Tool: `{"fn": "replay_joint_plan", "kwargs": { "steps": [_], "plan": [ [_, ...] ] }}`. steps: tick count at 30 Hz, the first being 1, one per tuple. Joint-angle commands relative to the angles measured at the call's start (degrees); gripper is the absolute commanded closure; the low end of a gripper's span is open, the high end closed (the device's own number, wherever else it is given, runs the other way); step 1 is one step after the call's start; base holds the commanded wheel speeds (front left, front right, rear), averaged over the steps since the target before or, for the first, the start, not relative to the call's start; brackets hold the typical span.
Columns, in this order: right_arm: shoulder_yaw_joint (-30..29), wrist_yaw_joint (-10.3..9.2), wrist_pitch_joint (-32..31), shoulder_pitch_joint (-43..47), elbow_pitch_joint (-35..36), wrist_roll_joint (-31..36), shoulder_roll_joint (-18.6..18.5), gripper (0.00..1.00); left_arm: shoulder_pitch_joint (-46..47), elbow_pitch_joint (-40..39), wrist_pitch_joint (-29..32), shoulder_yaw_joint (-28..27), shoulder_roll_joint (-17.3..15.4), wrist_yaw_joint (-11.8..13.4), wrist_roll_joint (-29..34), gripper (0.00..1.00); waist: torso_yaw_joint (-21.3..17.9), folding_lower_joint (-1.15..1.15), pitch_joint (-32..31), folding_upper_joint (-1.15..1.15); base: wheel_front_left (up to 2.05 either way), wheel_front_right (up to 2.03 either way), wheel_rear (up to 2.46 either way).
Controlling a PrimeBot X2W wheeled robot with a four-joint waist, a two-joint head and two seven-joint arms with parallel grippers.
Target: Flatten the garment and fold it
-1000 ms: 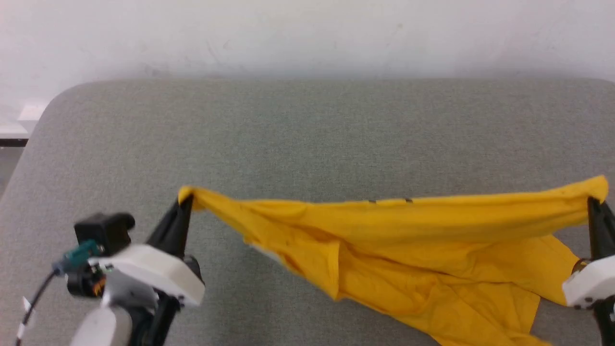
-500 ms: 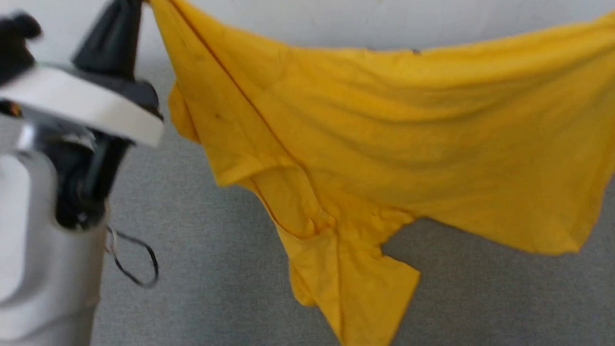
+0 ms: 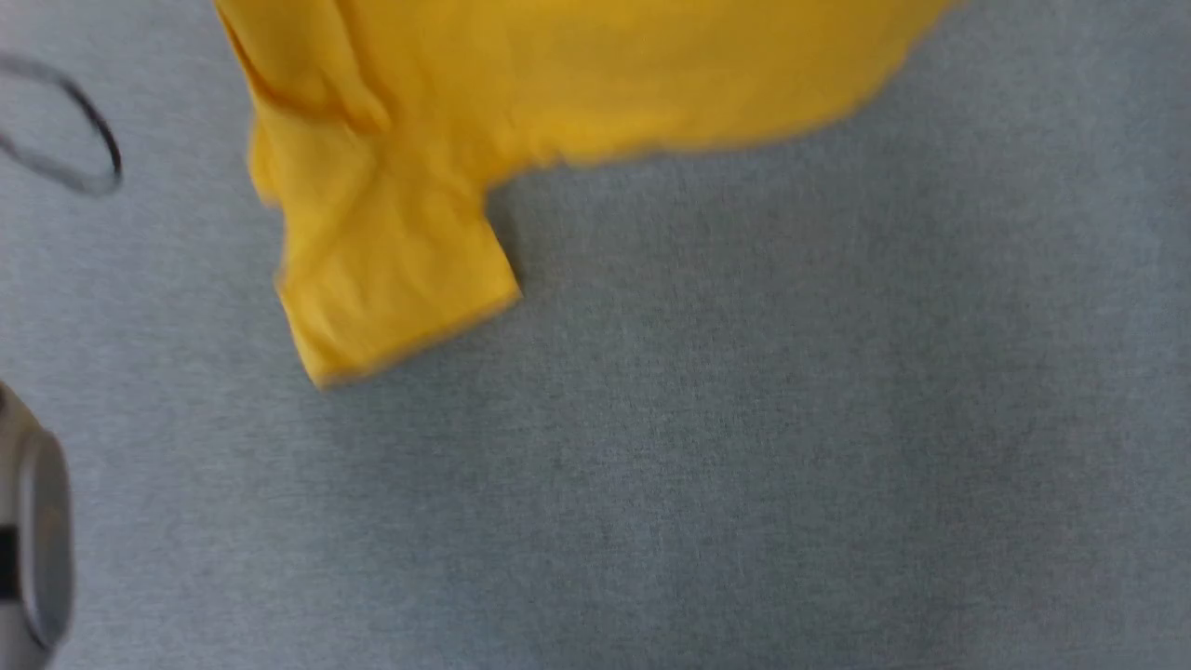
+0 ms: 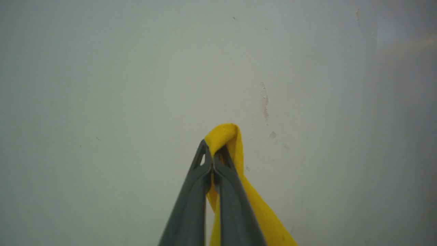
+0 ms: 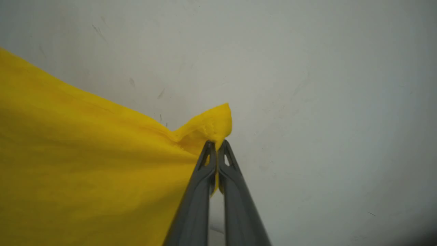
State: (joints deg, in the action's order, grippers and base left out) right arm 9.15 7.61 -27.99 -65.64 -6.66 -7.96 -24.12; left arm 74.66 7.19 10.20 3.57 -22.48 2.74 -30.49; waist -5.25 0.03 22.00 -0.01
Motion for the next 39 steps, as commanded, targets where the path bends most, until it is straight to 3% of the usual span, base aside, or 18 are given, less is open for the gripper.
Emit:
{"fn": "replay_joint_plan", "kwargs": {
  "steps": [1, 10, 16, 25, 31, 39],
  "plan": [
    [0.22, -0.12, 1.30, -3.46, -2.10, 1.37, 0.71, 1.00, 3.57, 1.70, -1.65, -0.48, -0.40, 0.58, 1.12, 1.00, -2.78, -0.03, 7.45, 0.01, 0.00, 0.00, 0.00],
    [-6.99, -0.12, 12.93, -20.69, -13.38, 8.84, 6.00, 1.00, 20.88, 10.05, -14.00, -3.74, 1.39, 1.73, 1.66, 1.00, -3.60, -0.03, 12.17, 0.01, 0.00, 0.00, 0.00],
    [-9.52, -0.12, 20.98, -22.86, -17.73, 11.21, 7.82, 1.00, 21.81, 13.14, -17.86, -3.15, 1.82, -1.93, 0.53, 1.00, -2.79, -0.03, 12.32, 0.01, 0.00, 0.00, 0.00],
    [-3.00, -0.12, 24.47, -8.64, -28.78, 6.26, 9.61, 1.00, 2.69, 23.66, -16.11, 1.25, -1.76, -6.30, 2.63, 1.00, -1.00, -0.03, 7.73, 0.01, 0.00, 0.00, 0.00],
    [2.35, -0.12, 23.54, 4.37, -30.46, -0.04, 7.91, 1.00, -14.17, 26.62, -10.56, 6.54, -2.08, -8.87, 1.89, 1.00, 1.64, -0.03, 2.46, 0.01, 0.00, 0.00, 0.00],
    [2.84, -0.12, 21.13, 21.14, -26.75, -7.56, 5.66, 1.00, -38.50, 18.62, 0.09, 9.35, -1.96, -9.82, -6.06, 1.00, 4.40, -0.03, -5.84, 0.01, 0.00, 0.00, 0.00]
  ]
}}
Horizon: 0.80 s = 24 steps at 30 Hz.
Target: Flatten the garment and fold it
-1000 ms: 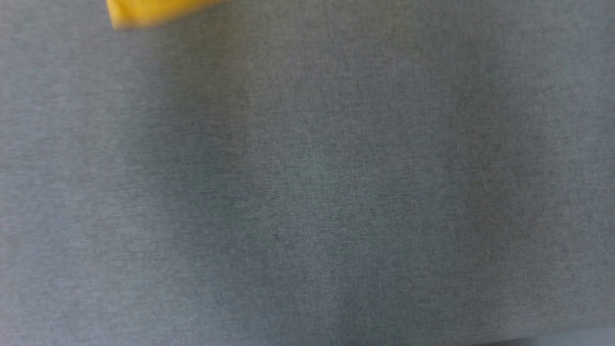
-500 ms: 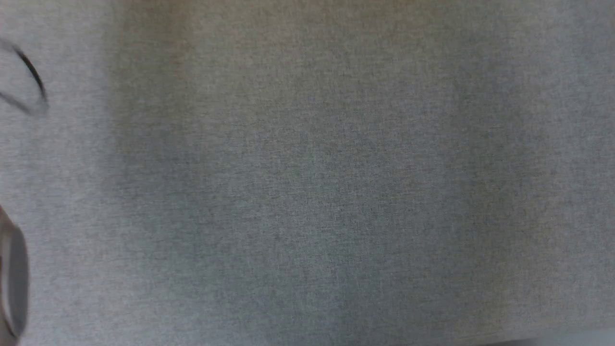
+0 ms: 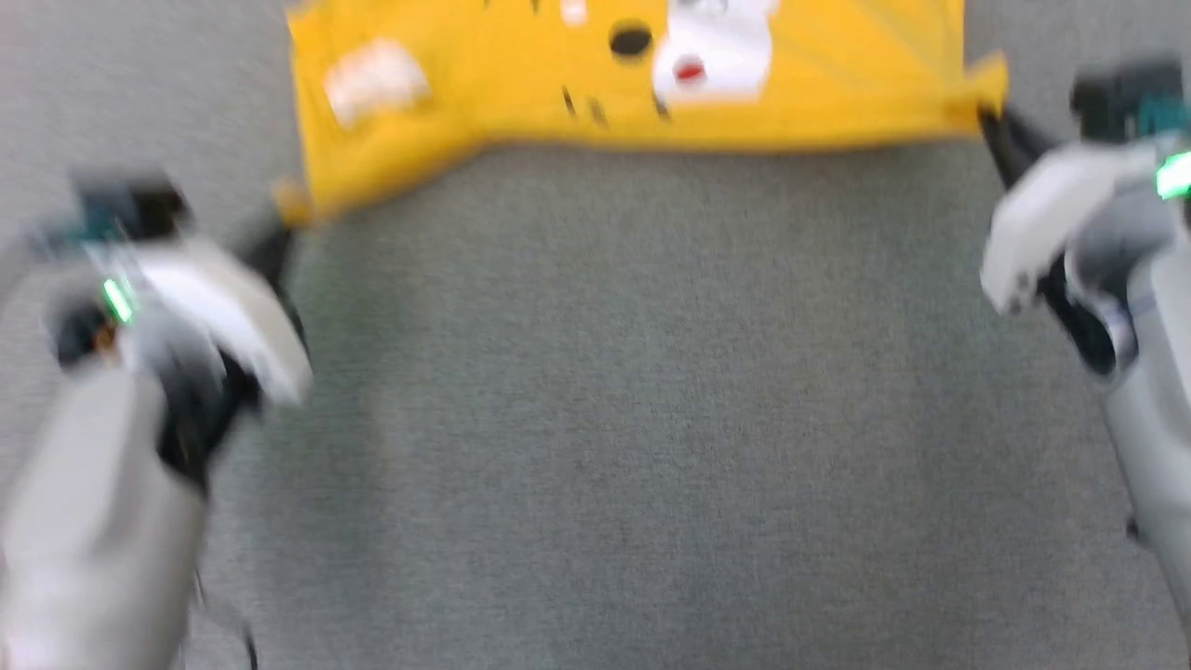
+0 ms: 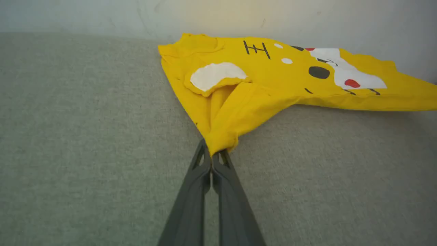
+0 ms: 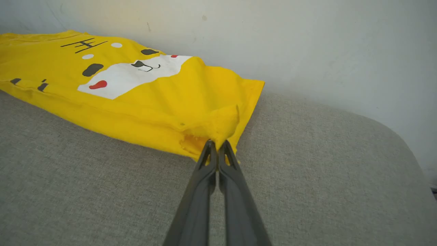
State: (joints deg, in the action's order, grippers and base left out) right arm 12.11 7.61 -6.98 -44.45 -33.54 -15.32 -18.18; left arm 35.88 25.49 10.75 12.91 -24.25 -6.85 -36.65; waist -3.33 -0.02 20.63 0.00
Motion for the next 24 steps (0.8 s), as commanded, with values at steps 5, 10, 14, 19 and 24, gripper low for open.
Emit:
{"fn": "replay_joint_plan", "kwargs": {
  "steps": [5, 10, 14, 19, 24],
  "plan": [
    [-2.68, -0.12, -1.17, 9.70, 3.16, -0.76, -0.27, 1.00, -15.44, -8.65, 5.99, 0.47, -0.18, 0.84, -4.98, 1.00, 3.43, 0.02, -8.36, 0.00, 0.00, 0.00, 0.00],
    [-7.00, -0.12, -2.92, 19.11, 7.24, -0.01, 0.74, 1.00, -28.88, -17.53, 9.54, 0.93, -0.05, 4.85, -7.20, 1.00, 3.82, 0.02, -10.94, 0.00, 0.00, 0.00, 0.00],
    [-10.59, -0.12, -4.56, 25.93, 11.00, 2.18, 1.28, 1.00, -37.23, -22.61, 11.87, 1.01, -0.35, 7.58, -8.74, 1.00, 3.79, 0.02, -12.15, 0.00, 0.00, 0.00, 0.00],
    [-14.90, -0.12, -6.90, 34.00, 16.09, 4.14, 2.83, 1.00, -44.03, -26.51, 13.54, 0.90, -1.45, 9.91, -9.36, 1.00, 4.17, 0.02, -13.07, 0.00, 0.00, 0.00, 0.00],
    [-19.20, -0.12, -11.15, 42.17, 20.10, 4.95, 4.89, 1.00, -48.48, -28.41, 13.27, 1.70, -0.87, 10.80, -9.61, 1.00, 4.64, 0.02, -13.66, 0.00, 0.00, 0.00, 0.00]
  ]
}}
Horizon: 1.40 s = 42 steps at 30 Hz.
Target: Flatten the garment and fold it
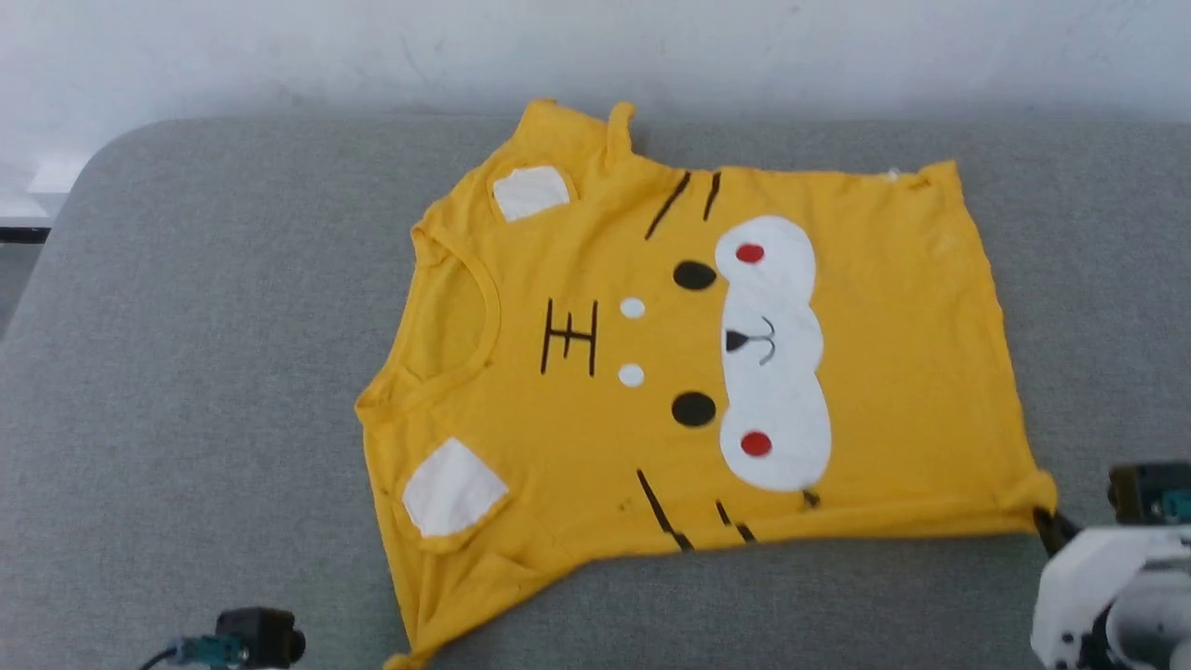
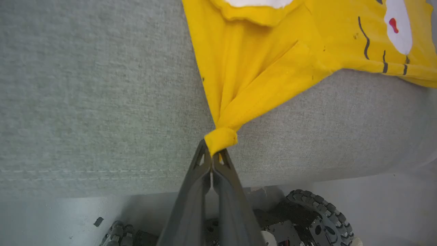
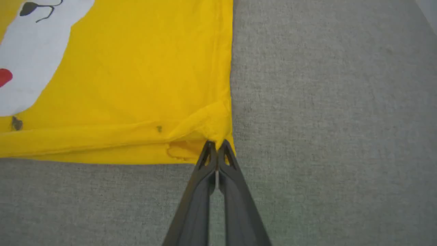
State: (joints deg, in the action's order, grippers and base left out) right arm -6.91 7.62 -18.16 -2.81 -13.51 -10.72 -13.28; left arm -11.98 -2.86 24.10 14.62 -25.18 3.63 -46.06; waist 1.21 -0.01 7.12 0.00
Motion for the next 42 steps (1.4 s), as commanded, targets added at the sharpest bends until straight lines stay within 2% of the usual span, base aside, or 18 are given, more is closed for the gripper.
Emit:
{"fn": "replay_joint_plan", "kwargs": {
  "steps": [1, 4, 7, 12, 17, 20, 25, 31, 36, 42],
  "plan": [
    [-0.99, -0.13, -0.98, 1.98, 0.66, 0.66, 0.52, 1.00, -1.33, -0.26, -0.41, 0.10, 0.50, 0.43, -0.42, 1.00, 0.08, 0.01, -0.22, 0.00, 0.00, 0.00, 0.00],
    [-2.78, -0.13, -2.22, 5.44, 2.43, 1.98, 2.01, 1.00, -2.85, -0.15, -1.48, 0.61, 1.55, 0.74, -0.38, 1.00, -0.07, 0.01, -0.38, 0.00, 0.00, 0.00, 0.00],
    [-3.62, -0.13, -0.73, 7.11, 3.59, 2.45, 3.58, 1.00, -2.99, 0.35, -3.73, 1.35, 2.51, 0.23, 0.65, 1.00, -0.30, 0.01, -0.30, 0.00, 0.00, 0.00, 0.00],
    [-3.49, -0.13, 8.54, 7.84, 3.85, 3.02, 5.98, 1.00, 0.27, 0.54, -16.54, 1.27, 4.80, -1.39, 6.92, 1.00, -0.67, 0.01, 0.09, 0.00, 0.00, 0.00, 0.00],
    [-2.45, -0.13, 20.11, 7.11, 3.33, 5.33, 7.44, 1.00, 6.40, 2.58, -31.68, 2.13, 6.37, -1.08, 17.11, 1.00, -1.01, 0.01, 0.68, 0.00, 0.00, 0.00, 0.00],
    [-1.84, -0.13, 23.54, 5.60, 2.73, 6.18, 7.94, 1.00, 10.43, 4.49, -35.70, 2.91, 7.20, -1.15, 20.26, 1.00, -1.49, 0.01, 1.07, 0.00, 0.00, 0.00, 0.00],
    [-0.31, -0.13, 23.23, 1.81, 2.57, 7.52, 7.28, 1.00, 18.24, 6.60, -37.80, 2.50, 7.03, -1.44, 23.62, 1.00, -2.47, 0.01, 2.11, 0.00, 0.00, 0.00, 0.00],
    [1.13, -0.13, 20.11, -4.16, 2.57, 7.67, 6.15, 1.00, 28.99, 10.24, -38.09, 2.10, 5.79, -3.90, 24.98, 1.00, -3.45, 0.01, 4.62, 0.00, 0.00, 0.00, 0.00],
    [0.30, -0.13, 16.12, -7.97, 2.19, 7.26, 5.83, 1.00, 37.63, 15.96, -36.90, 1.98, 5.01, -7.01, 23.83, 1.00, -3.87, 0.01, 7.57, 0.00, 0.00, 0.00, 0.00],
    [-0.66, -0.13, 11.83, -13.06, 1.46, 7.48, 5.71, 1.00, 46.01, 23.67, -33.65, 1.46, 3.85, -8.68, 21.97, 1.00, -5.15, 0.01, 11.55, 0.00, 0.00, 0.00, 0.00]
  ]
}}
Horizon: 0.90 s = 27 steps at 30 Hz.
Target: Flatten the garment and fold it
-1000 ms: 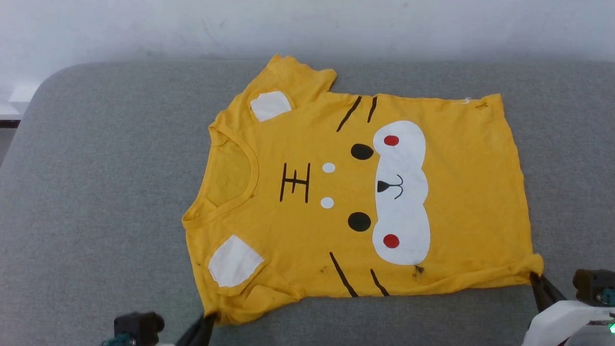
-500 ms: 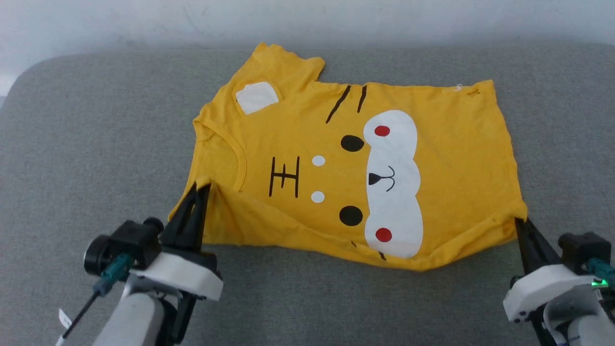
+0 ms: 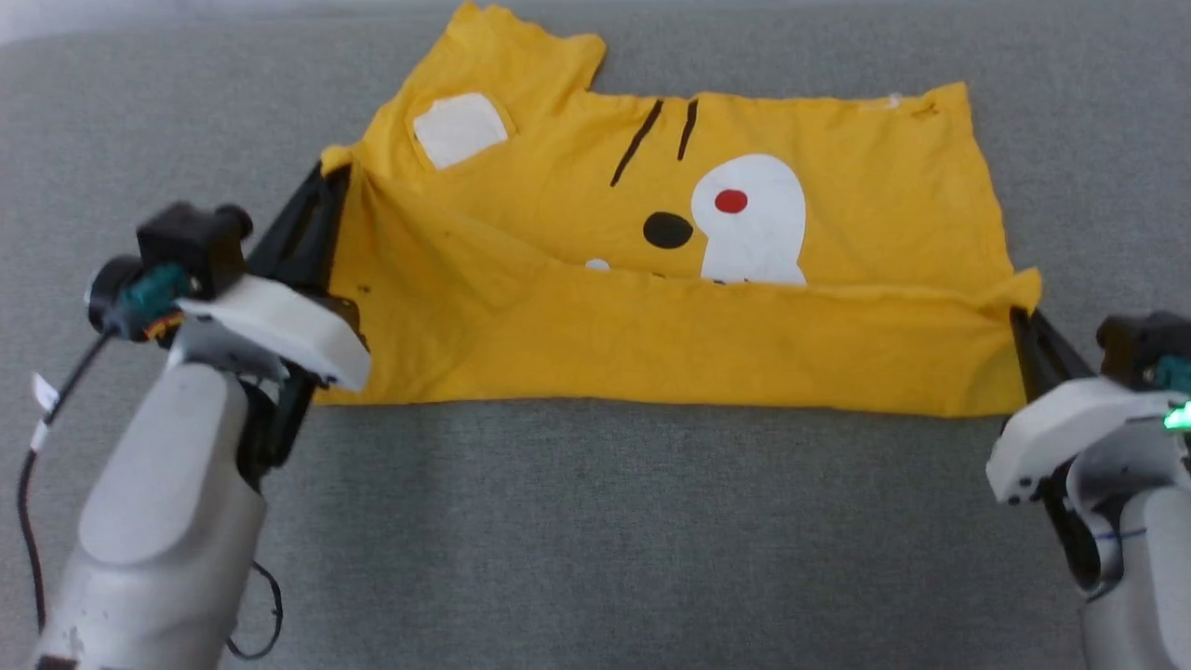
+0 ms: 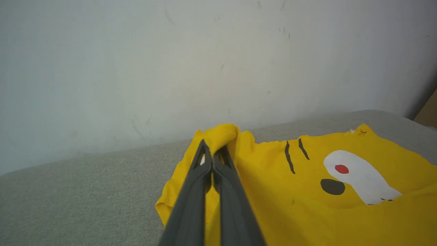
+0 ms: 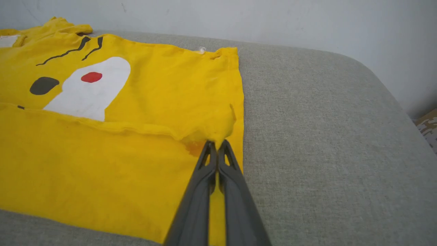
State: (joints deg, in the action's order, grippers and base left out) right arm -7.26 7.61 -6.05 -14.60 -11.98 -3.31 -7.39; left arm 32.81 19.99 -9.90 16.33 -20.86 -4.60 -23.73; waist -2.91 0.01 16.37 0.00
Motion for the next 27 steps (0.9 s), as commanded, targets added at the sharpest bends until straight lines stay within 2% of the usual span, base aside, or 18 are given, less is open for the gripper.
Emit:
{"fn": "replay_joint_plan", "kwargs": {
  "steps": [1, 5, 8, 13, 17, 18, 19, 20, 23, 27],
  "plan": [
    [-0.65, -0.12, -1.23, -2.12, -0.34, 0.17, -0.09, 1.00, 2.56, 2.09, 0.87, -0.34, -0.89, -0.62, -0.45, 1.00, -1.27, -0.01, 2.93, 0.00, 0.00, 0.00, 0.00],
    [-0.93, -0.12, -4.72, -4.54, -1.70, 0.20, -0.05, 1.00, 5.56, 6.59, 4.27, -0.34, -1.79, -0.90, -1.14, 1.00, -1.91, -0.01, 4.52, 0.00, 0.00, 0.00, 0.00],
    [-1.15, -0.12, -9.66, -6.74, -3.66, 0.10, -0.01, 1.00, 7.49, 11.51, 10.44, 0.04, -2.43, -1.16, -2.52, 1.00, -2.44, -0.01, 5.61, 0.00, 0.00, 0.00, 0.00],
    [-1.09, -0.12, -19.50, -9.44, -5.98, -1.35, -0.23, 1.00, 8.45, 18.73, 25.95, 0.68, -2.05, -1.73, -7.58, 1.00, -2.82, -0.01, 6.16, 0.00, 0.00, 0.00, 0.00],
    [-0.84, -0.12, -25.21, -10.49, -5.84, -3.65, -0.48, 1.00, 7.64, 19.82, 35.61, 0.60, -1.17, -1.92, -11.84, 1.00, -2.50, -0.01, 5.53, 0.00, 0.00, 0.00, 0.00],
    [-0.85, -0.12, -26.06, -10.47, -5.51, -4.28, -0.48, 0.71, 7.26, 19.50, 36.57, 0.28, -1.03, -1.63, -12.57, 0.59, -2.36, -0.01, 5.23, 0.00, 0.00, 0.00, 0.00],
    [-0.69, -0.12, -26.66, -10.32, -5.16, -4.85, -0.58, 0.40, 6.80, 19.02, 36.96, -0.16, -0.88, -1.13, -13.18, 0.08, -2.21, -0.01, 4.89, 0.00, 0.00, 0.00, 0.00],
    [-0.52, -0.12, -26.87, -10.08, -4.77, -5.49, -0.69, 0.00, 6.25, 18.27, 36.69, -0.50, -0.83, -0.77, -13.50, 0.00, -2.07, -0.01, 4.47, 0.00, 0.00, 0.00, 0.00],
    [-0.65, -0.12, -24.75, -8.99, -2.99, -7.04, -0.64, 0.00, 3.96, 14.66, 31.34, -1.96, -0.96, 0.49, -13.30, 0.00, -1.67, -0.01, 2.98, 0.00, 0.00, 0.00, 0.00],
    [-0.97, -0.12, -18.39, -6.36, -0.91, -7.94, -0.72, 0.00, -0.65, 9.15, 19.14, -4.73, -0.50, 3.20, -11.86, 0.00, -0.95, -0.01, 0.35, 0.00, 0.00, 0.00, 0.00]
  ]
}}
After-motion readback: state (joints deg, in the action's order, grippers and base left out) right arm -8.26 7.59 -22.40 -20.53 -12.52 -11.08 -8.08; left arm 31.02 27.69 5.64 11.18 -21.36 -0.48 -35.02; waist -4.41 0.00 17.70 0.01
